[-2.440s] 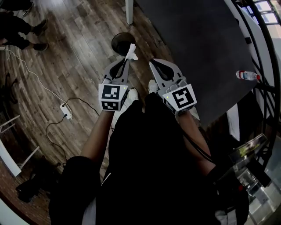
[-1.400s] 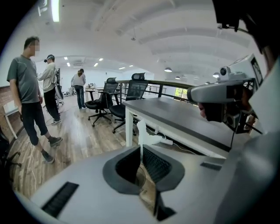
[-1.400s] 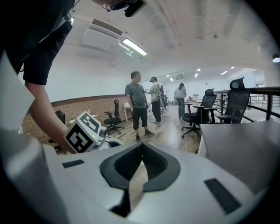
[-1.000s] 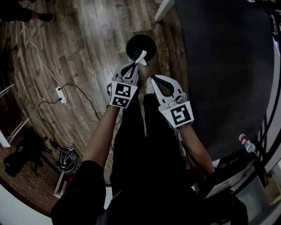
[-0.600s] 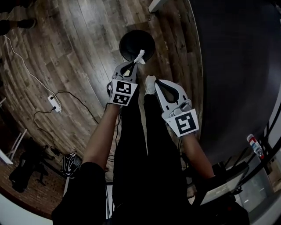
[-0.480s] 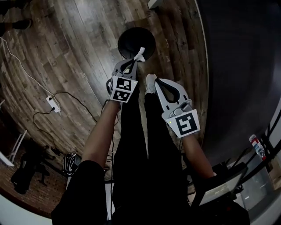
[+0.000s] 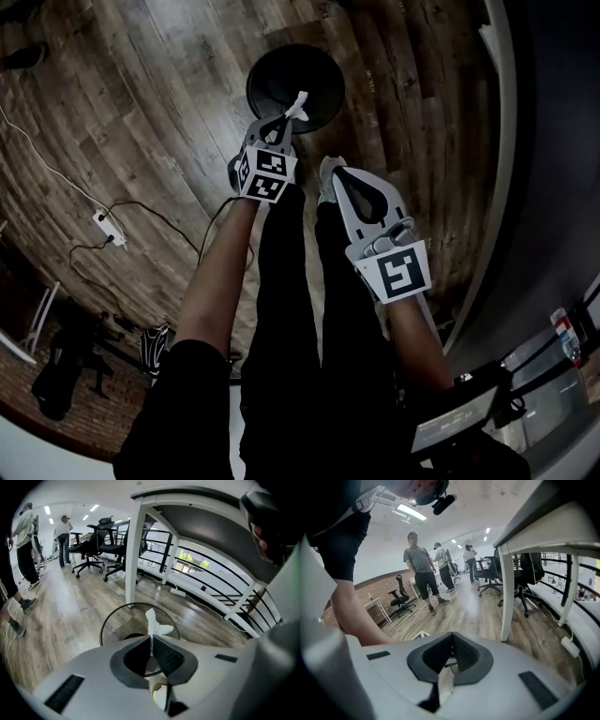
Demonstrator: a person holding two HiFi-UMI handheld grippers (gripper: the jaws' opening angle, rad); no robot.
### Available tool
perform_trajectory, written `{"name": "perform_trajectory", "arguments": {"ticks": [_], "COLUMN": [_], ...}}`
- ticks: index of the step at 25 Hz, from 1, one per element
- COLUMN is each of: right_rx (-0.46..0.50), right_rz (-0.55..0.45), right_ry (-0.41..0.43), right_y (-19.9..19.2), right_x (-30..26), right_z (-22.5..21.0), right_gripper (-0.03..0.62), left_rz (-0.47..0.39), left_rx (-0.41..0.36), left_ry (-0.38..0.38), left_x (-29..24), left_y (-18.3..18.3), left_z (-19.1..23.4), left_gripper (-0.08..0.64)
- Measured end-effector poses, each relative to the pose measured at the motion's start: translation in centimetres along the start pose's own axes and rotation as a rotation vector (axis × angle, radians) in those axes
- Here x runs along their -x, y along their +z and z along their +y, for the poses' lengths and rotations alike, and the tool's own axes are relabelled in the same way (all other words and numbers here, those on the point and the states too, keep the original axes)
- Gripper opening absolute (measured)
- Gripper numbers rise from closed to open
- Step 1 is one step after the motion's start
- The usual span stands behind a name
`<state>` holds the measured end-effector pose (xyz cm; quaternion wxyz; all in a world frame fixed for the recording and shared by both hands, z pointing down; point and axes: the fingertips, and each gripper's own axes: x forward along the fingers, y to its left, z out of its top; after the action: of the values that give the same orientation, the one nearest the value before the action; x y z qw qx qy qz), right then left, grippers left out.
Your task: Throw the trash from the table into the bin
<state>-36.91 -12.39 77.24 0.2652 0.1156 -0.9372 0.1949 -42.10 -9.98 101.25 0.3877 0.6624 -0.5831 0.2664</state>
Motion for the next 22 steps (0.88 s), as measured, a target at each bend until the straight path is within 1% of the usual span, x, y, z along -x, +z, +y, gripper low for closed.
{"name": "perform_trajectory", "arguments": {"ticks": [4, 7, 10, 16, 22], "right_rx": [-0.024, -0.027, -0.030, -0.054, -0.049], "right_rz": [0.013, 0.015, 0.012, -0.010, -0.007], "right_ry": [0.000, 0.009, 0.011, 0.021, 0.028], "right_y": [-2.3, -3.3, -3.9, -3.7, -3.2], "right_x": [-0.6, -1.0, -1.4, -1.4, -0.6], "right_z": [-0.7, -1.2, -1.7, -1.9, -2.0], "right_gripper": [0.006, 0.006, 0.006, 0.006, 0.006], "left_rz": [0.052, 0.098, 0.123, 0.144, 0.145], "left_rx": [0.005, -0.006, -0.016, -0.012, -0.001], "left_ry": [0.038, 0.062, 0.084, 0.097, 0.113], "left_x": [-2.8, -4.8, -6.0, -6.7, -6.2], "left_y": [-2.6, -3.7, -3.8, -4.1, -3.6], "left_z": [1.9, 3.1, 3.7, 3.6, 3.3], "left_gripper": [0.025, 0.025, 0.025, 0.030, 0.084]}}
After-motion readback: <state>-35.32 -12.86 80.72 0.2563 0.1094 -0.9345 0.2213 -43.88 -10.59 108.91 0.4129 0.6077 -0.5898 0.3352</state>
